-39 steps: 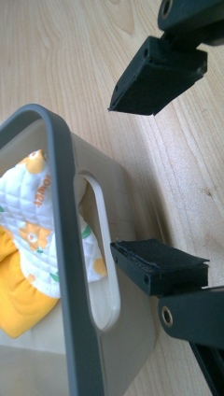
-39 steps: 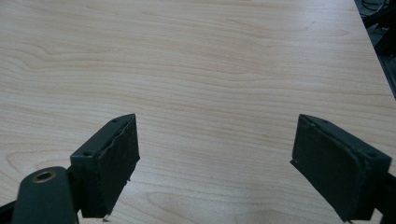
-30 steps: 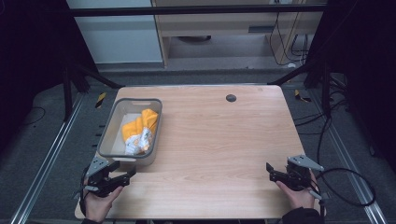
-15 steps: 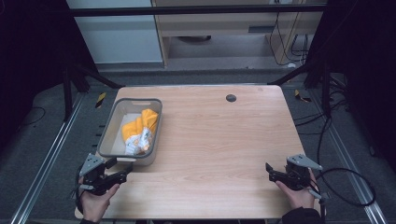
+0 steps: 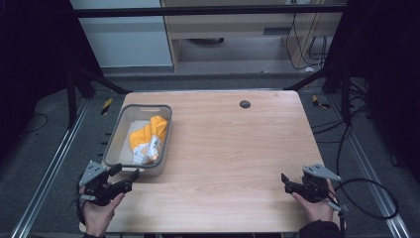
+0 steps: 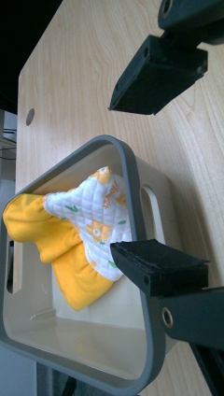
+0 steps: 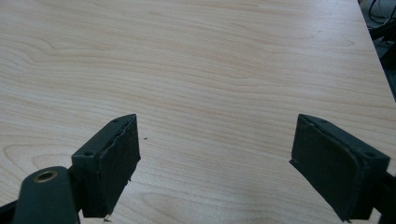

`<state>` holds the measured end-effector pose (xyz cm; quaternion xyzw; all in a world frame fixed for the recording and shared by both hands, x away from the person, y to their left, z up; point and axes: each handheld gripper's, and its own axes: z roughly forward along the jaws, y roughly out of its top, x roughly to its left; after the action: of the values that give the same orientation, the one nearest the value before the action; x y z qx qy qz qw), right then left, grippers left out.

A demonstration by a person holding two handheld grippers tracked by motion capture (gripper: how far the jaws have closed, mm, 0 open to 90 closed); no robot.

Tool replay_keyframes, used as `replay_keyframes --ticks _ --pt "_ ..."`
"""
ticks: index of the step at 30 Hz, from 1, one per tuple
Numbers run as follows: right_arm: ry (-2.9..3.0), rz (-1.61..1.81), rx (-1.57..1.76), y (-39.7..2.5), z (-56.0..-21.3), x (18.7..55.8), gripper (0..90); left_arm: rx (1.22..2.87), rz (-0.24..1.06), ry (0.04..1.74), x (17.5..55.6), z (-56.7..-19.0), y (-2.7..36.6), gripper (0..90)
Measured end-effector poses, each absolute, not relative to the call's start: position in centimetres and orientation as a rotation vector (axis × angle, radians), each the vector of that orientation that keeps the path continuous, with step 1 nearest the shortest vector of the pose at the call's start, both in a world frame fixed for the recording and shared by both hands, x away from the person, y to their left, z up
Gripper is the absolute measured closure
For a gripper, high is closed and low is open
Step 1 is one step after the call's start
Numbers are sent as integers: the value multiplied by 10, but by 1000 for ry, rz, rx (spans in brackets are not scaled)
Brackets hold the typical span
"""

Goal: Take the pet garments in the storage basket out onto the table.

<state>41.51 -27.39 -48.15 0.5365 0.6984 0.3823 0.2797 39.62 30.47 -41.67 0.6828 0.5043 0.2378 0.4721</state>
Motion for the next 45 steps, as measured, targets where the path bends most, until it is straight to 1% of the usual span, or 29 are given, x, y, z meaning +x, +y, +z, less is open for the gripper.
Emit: replay_keyframes --ticks 10,18,28,45 --pt "1885 1033 1425 -272 -483 417 151 1671 582 1226 399 -409 303 257" --pt "1895 1038 1410 -271 -484 417 156 1661 596 1198 403 -396 304 257" --pt "1911 1030 1396 -271 -485 418 157 1677 613 1186 413 -385 300 251" --pt "1899 1016 1365 -269 -484 418 167 1651 606 1196 430 -373 303 248"
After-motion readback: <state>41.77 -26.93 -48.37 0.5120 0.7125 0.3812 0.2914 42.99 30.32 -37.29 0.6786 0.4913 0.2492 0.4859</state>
